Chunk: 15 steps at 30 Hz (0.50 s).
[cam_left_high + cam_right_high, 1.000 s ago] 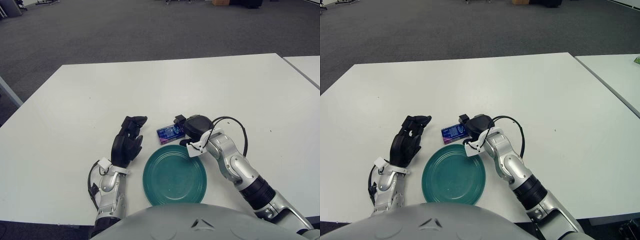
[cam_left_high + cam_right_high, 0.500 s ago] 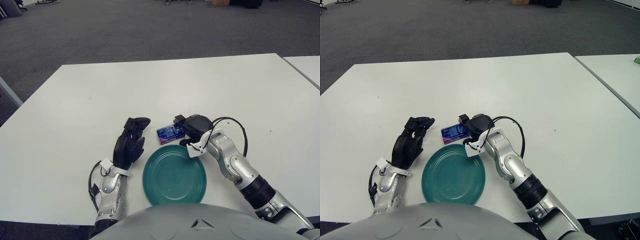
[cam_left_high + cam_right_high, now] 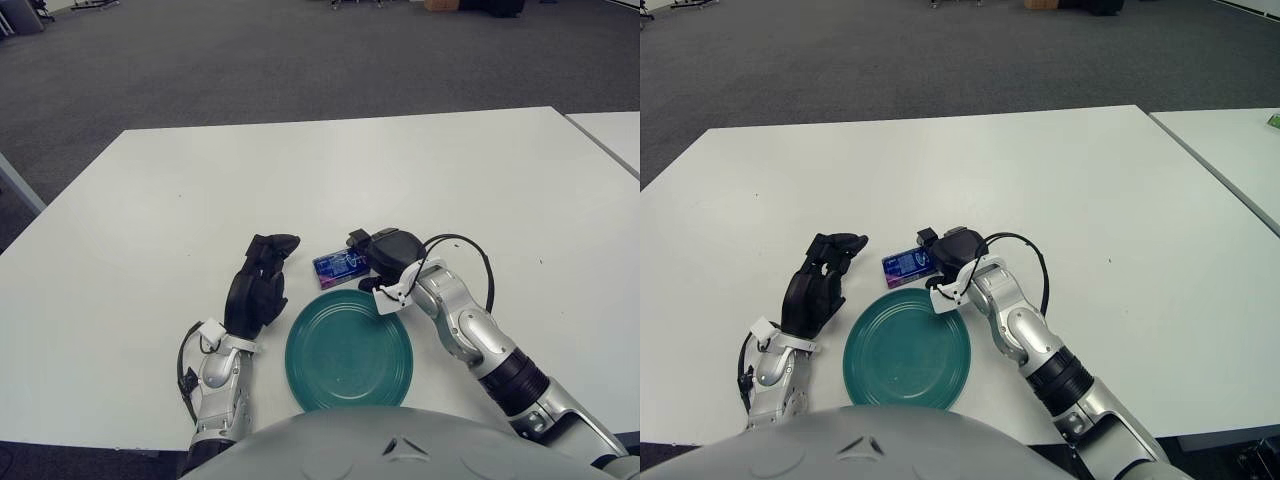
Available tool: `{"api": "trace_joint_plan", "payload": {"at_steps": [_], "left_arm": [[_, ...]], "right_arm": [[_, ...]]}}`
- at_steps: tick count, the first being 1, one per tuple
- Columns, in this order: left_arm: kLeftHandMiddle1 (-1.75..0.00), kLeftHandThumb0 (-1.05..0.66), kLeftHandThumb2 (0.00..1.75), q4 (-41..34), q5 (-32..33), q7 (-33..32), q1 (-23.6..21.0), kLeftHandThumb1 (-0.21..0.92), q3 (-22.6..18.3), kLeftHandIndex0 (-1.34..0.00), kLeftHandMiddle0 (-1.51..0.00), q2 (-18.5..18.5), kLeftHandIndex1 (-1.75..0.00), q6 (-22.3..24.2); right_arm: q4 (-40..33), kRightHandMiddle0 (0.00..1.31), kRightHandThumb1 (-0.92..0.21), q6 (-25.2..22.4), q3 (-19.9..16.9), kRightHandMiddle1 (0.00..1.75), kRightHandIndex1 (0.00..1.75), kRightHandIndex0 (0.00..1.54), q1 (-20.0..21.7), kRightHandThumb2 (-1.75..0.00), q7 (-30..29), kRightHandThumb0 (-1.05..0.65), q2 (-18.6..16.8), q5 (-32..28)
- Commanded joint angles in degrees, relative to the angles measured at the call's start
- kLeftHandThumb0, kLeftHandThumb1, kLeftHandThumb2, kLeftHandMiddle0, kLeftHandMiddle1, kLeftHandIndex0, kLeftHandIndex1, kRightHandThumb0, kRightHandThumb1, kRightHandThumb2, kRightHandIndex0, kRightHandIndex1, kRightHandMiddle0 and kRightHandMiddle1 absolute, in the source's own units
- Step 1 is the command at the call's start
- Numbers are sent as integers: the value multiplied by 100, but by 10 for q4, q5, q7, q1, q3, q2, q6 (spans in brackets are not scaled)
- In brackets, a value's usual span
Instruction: Put the gum into the plate.
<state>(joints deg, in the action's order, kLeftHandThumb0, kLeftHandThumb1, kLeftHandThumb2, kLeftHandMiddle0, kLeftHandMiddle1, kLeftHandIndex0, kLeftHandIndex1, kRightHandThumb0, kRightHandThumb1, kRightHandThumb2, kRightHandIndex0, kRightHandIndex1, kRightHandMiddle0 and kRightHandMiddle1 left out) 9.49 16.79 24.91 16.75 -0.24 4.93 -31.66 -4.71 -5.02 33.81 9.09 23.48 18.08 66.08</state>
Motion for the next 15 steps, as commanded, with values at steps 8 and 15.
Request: {"api": "trace_joint_plan", "payload": {"at_steps": [8, 15], "left_arm": [[-106, -95, 38, -4, 21, 6, 15, 92, 7, -38, -17, 0, -135, 23], [-110, -97, 35, -10, 28, 10, 31, 92, 9, -37, -14, -5, -130, 37]], "right_arm": [[39, 0, -92, 4, 11, 114, 12, 54, 12, -66, -18, -70, 1, -1], [49, 18, -92, 12, 19, 169, 84, 33, 15, -53, -67, -39, 9, 14]]}}
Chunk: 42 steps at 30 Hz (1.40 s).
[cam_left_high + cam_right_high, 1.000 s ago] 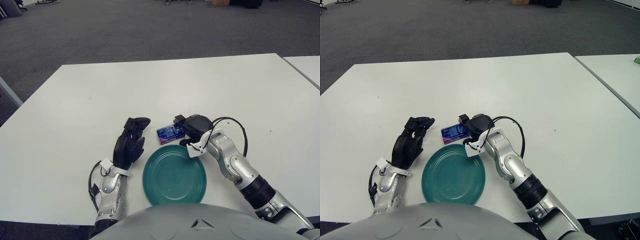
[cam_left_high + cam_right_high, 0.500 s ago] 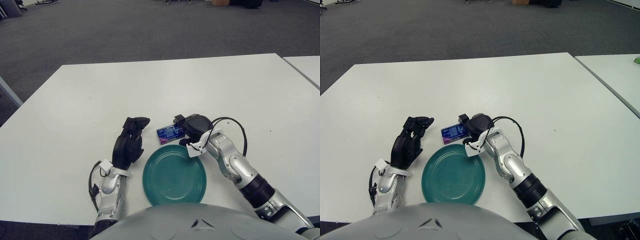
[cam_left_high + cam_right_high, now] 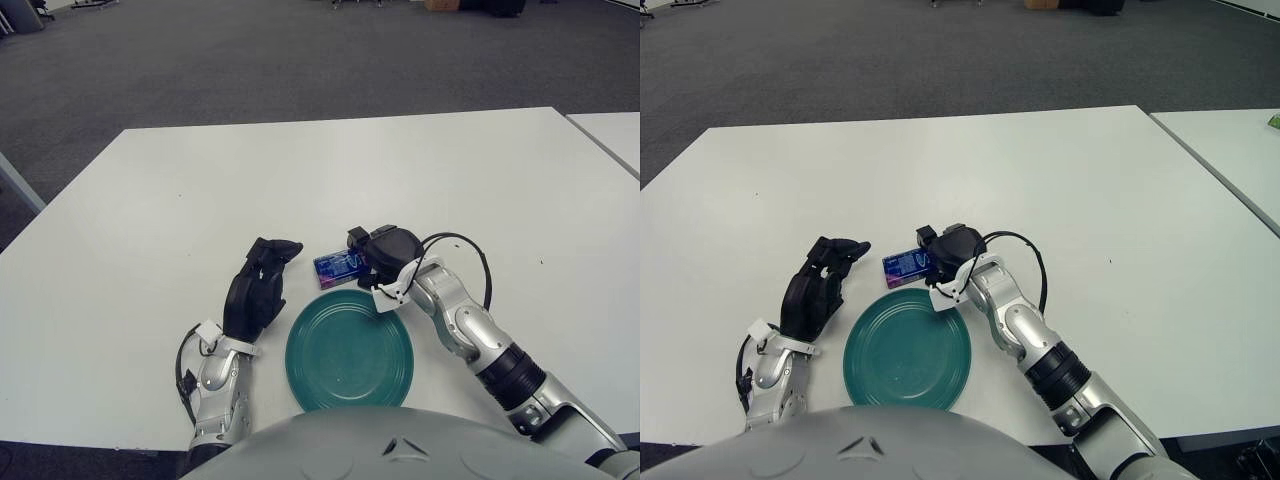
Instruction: Put the gum into the plate.
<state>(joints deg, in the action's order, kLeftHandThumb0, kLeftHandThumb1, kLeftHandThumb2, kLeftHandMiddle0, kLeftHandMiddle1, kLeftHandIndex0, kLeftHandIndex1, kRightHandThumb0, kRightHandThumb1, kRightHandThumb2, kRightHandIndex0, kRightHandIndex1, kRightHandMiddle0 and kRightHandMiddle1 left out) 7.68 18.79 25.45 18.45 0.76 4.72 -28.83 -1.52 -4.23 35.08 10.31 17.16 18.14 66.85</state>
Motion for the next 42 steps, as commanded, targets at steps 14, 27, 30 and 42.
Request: {"api": "trace_joint_plan", "payload": {"at_steps": [14, 27, 30, 42], "left_arm": [[-99, -103, 32, -3, -6, -23, 6, 92, -5, -22, -13, 0, -126, 33], [-113, -101, 28, -38, 1, -38, 12, 92, 8, -29, -18, 13, -129, 51], [-114, -100, 27, -40, 5, -36, 10, 92, 5, -29, -17, 7, -128, 60], [-115, -99, 26, -25, 5, -32, 2, 92, 3, -35, -16, 5, -131, 56]], "right_arm": [[24, 21, -92, -7, 6, 175, 83, 30, 7, -52, 3, -35, 6, -2], [40, 24, -86, -6, 8, 175, 82, 31, 17, -60, -13, -36, 4, -4], [45, 24, -85, -7, 8, 175, 82, 31, 21, -61, -15, -36, 1, -7], [2, 29, -76, 8, -35, 175, 93, 33, 86, -73, 33, -38, 31, -39]]}}
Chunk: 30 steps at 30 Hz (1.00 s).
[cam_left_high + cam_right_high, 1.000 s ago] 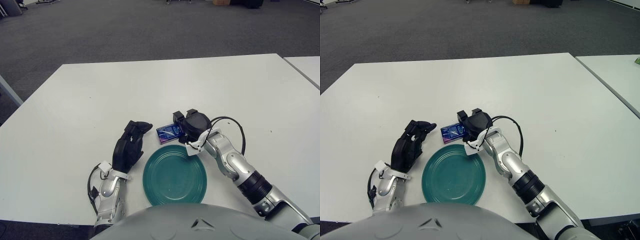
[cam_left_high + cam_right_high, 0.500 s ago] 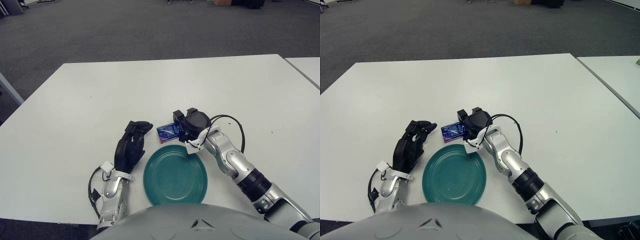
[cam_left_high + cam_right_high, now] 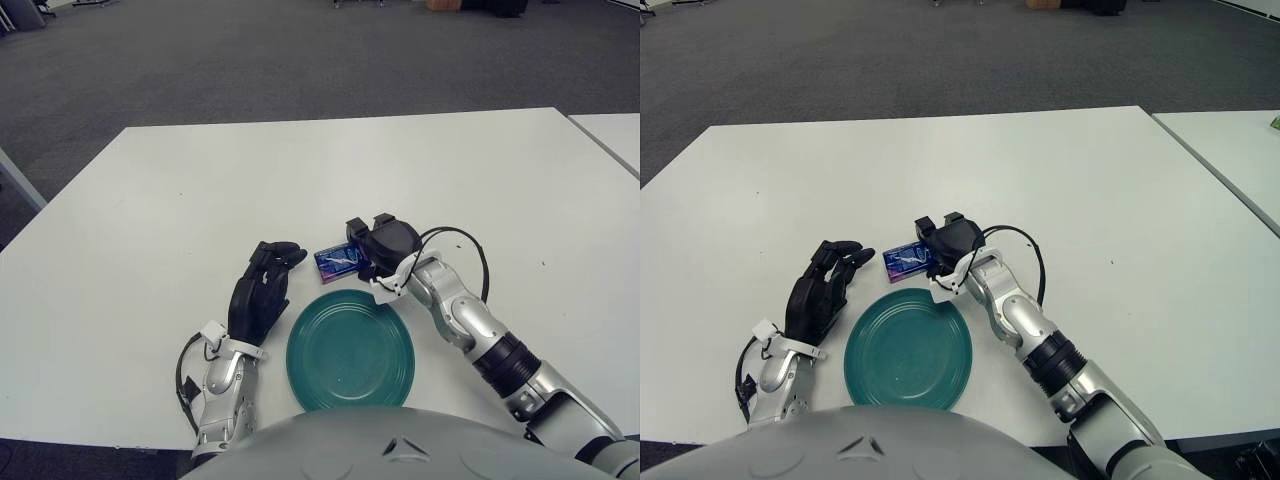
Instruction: Put the gum into the plate.
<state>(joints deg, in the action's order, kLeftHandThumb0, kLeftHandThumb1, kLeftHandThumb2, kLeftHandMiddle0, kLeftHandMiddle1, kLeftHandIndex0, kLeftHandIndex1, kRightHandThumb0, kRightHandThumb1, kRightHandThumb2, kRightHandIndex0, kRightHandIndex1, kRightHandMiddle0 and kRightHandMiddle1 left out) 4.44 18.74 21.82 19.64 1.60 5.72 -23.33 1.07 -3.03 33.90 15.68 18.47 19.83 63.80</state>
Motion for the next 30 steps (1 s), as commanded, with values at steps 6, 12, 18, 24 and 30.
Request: {"api": "trace_joint_plan", "payload": {"at_steps": [6, 12, 18, 24, 30], "left_arm": [[-105, -98, 36, 75, 11, 27, -27, 92, -35, -28, -12, -22, -130, -28], [-88, -95, 54, 106, -15, 14, -38, 92, -41, -18, -10, -10, -130, -67], [-74, -92, 66, 144, -28, -1, -49, 92, -53, -14, -14, 4, -132, -107], [-72, -92, 67, 169, -25, -2, -60, 92, -65, -12, -15, 10, -131, -119], [-72, -90, 65, 193, -24, -2, -68, 92, -76, -8, -13, 17, -126, -131]], "right_arm": [[-61, 32, -72, -26, -35, 175, 111, 33, 24, -79, 16, -38, 6, 6], [-94, 35, -68, -42, -36, 175, 118, 33, 12, -85, 1, -39, -6, 17], [-144, 36, -66, -48, -32, 175, 109, 35, 3, -87, 8, -39, -10, 42], [-185, 37, -64, -40, -35, 175, 102, 37, -9, -89, 16, -40, -3, 58], [-244, 37, -65, -34, -37, 175, 92, 40, -32, -89, 45, -40, 4, 77]]}}
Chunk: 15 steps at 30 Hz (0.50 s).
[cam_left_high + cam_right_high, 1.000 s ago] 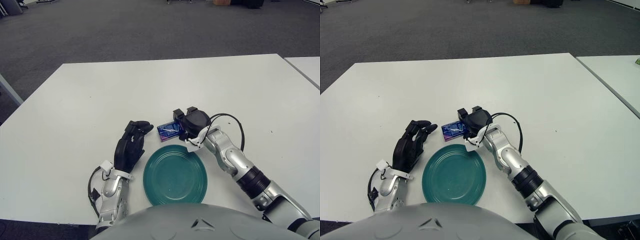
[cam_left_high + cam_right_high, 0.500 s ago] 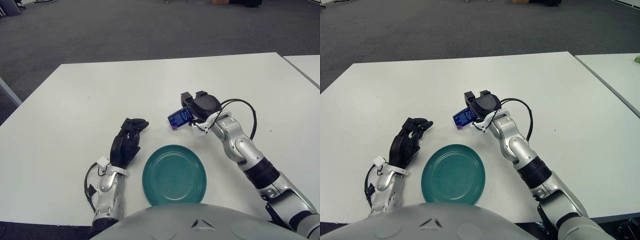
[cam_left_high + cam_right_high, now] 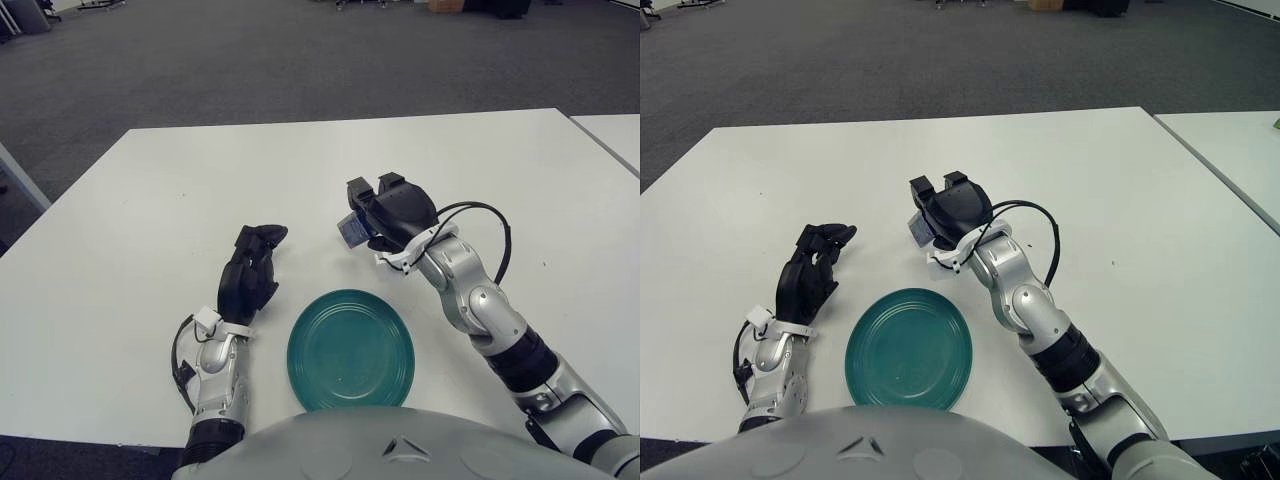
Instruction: Put the gum into the plate.
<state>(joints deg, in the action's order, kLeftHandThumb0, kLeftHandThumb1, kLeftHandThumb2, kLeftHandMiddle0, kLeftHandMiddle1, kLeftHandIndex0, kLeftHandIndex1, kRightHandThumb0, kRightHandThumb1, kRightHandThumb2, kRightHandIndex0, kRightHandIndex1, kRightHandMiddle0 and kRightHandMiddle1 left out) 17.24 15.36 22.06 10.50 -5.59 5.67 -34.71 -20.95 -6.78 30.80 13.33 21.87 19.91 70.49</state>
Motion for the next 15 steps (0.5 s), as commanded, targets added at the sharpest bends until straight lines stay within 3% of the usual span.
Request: {"api": "trace_joint_plan", "payload": {"at_steps": [1, 8, 15], "left_arm": [[-72, -90, 64, 67, 11, -5, 22, 92, -6, -7, -13, 19, -125, -20], [-69, -87, 59, 75, 7, -10, 18, 92, -13, -7, -13, 21, -127, -14], [-61, -88, 62, 68, -11, -26, 20, 92, -10, -5, -16, 25, -117, -23]], "right_arm": [[-31, 37, -64, 5, -8, 175, 91, 41, -13, -89, 14, -40, 4, 10], [-79, 38, -63, 21, -12, 174, 87, 44, -46, -91, 29, -40, 7, 13], [-114, 38, -62, 34, -14, 174, 85, 44, -67, -92, 59, -40, 3, 11]]}}
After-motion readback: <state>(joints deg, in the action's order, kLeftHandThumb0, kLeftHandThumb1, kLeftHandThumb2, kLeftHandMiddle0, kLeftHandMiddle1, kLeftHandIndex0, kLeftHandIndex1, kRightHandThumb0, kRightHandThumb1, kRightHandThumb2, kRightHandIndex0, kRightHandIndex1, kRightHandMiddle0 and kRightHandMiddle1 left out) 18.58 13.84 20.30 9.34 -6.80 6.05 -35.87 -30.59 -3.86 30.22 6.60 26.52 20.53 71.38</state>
